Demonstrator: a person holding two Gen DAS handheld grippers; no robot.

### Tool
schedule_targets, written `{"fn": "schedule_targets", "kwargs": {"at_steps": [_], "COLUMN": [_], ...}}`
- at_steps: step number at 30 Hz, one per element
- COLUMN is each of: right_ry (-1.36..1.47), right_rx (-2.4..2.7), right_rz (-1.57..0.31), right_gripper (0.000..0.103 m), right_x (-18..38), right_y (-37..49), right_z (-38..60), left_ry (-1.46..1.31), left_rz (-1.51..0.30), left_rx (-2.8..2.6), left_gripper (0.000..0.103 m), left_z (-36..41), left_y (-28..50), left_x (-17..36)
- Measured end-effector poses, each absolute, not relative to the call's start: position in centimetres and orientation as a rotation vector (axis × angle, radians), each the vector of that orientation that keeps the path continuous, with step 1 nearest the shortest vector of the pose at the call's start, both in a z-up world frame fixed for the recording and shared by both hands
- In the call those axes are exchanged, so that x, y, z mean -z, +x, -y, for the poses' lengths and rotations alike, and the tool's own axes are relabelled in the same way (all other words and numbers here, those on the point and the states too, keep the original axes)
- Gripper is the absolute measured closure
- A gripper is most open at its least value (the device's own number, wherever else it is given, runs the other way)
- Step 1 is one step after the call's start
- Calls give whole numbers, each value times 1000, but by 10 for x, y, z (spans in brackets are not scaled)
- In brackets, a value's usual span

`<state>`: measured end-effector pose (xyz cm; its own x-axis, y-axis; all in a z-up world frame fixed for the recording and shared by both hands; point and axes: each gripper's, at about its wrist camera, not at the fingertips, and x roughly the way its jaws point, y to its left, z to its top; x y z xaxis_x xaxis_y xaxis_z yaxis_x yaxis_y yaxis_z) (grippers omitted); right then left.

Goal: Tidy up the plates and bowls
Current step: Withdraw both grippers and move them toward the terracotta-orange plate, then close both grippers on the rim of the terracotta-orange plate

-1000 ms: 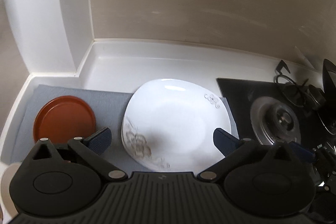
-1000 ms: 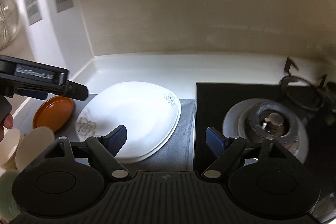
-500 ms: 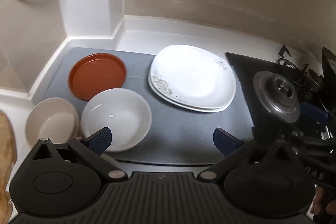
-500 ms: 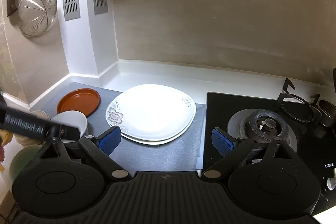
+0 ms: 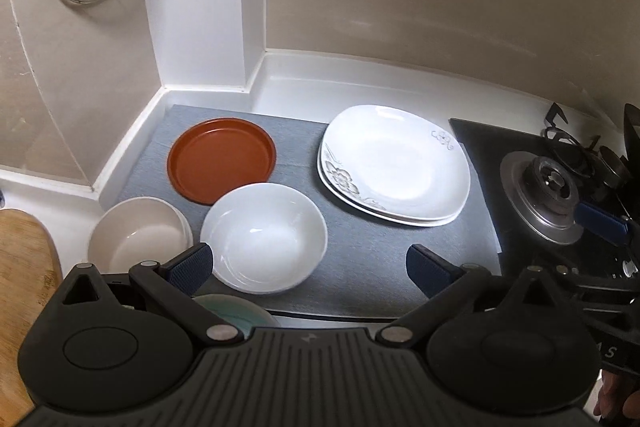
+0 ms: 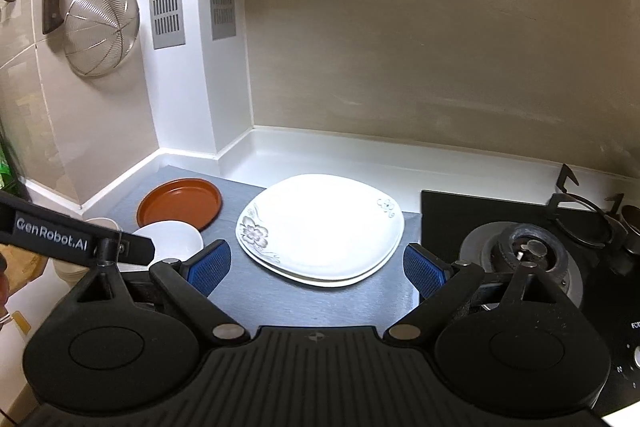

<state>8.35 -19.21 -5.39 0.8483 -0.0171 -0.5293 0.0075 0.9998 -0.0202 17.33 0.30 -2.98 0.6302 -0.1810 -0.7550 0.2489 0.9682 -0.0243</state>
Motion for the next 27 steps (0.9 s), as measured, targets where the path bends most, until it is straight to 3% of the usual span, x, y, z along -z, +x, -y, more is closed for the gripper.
{"fn": "schedule_targets", "kwargs": {"at_steps": [27], "right_ry": [-57], "right_rx": [-62], "right_rz": [-521], "right_gripper": [8], "right_x": [44], "right_y": [156], "right_z": [134], "left_ry": [110], "left_rz": [-799], "left_rx": [125], "left_gripper": [0], "left_z": [-70], "left_y": [247], "left_x": [21]}}
